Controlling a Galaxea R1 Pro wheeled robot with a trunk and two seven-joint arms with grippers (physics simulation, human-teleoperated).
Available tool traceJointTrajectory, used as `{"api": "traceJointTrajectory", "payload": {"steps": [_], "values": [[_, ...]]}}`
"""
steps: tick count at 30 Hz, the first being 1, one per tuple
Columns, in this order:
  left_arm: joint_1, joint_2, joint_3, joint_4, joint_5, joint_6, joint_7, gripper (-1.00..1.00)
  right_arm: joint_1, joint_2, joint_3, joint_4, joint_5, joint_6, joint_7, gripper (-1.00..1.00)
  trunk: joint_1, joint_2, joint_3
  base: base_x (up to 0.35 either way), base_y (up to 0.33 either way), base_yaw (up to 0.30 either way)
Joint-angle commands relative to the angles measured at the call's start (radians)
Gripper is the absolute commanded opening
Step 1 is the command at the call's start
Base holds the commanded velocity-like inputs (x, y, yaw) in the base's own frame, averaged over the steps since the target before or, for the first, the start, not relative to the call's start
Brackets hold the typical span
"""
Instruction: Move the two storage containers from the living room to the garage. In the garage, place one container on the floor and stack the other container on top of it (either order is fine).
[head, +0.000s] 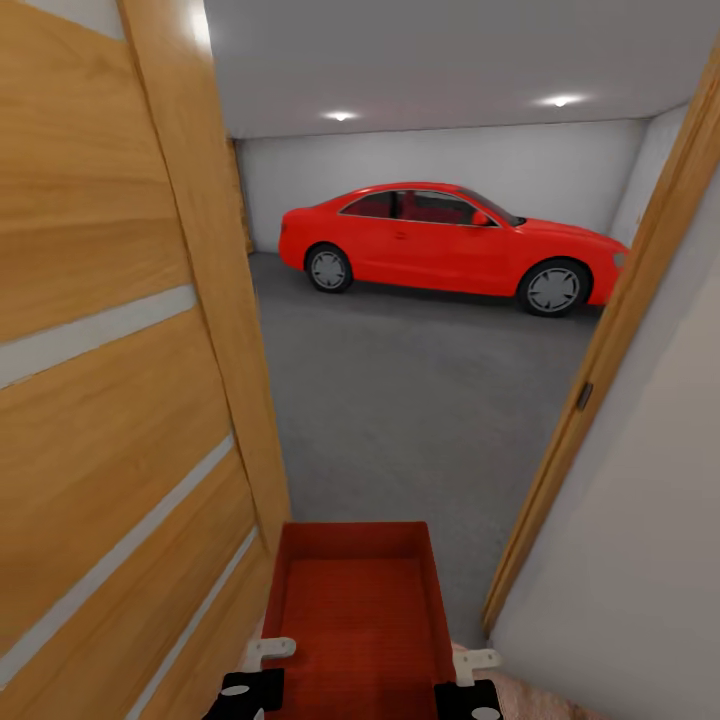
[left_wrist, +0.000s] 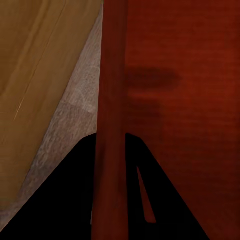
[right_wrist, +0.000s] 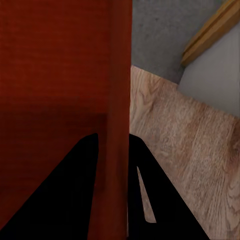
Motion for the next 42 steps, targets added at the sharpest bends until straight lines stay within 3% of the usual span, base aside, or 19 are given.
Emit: {"api": "traceJointTrajectory", "payload": {"steps": [1, 32, 42], "values": [[0.001, -0.004, -0.071, 0.001, 0.015, 0.005, -0.003, -1.00, -0.002, 0.000, 0.005, 0.001, -0.001, -0.004, -0.009, -1.00, 0.000, -0.001, -0.001, 0.106, 0.296, 0.000], [0.001, -0.004, -0.071, 0.001, 0.015, 0.003, -0.003, -1.00, -0.002, 0.000, 0.005, 0.001, -0.001, -0.004, -0.009, -1.00, 0.000, -0.001, 0.002, 0.009, 0.023, -0.251], [0.001, -0.003, -0.071, 0.001, 0.015, 0.004, -0.003, -1.00, -0.002, 0.000, 0.005, 0.001, -0.001, -0.004, -0.009, -1.00, 0.000, -0.001, 0.002, 0.106, 0.228, -0.080]]}}
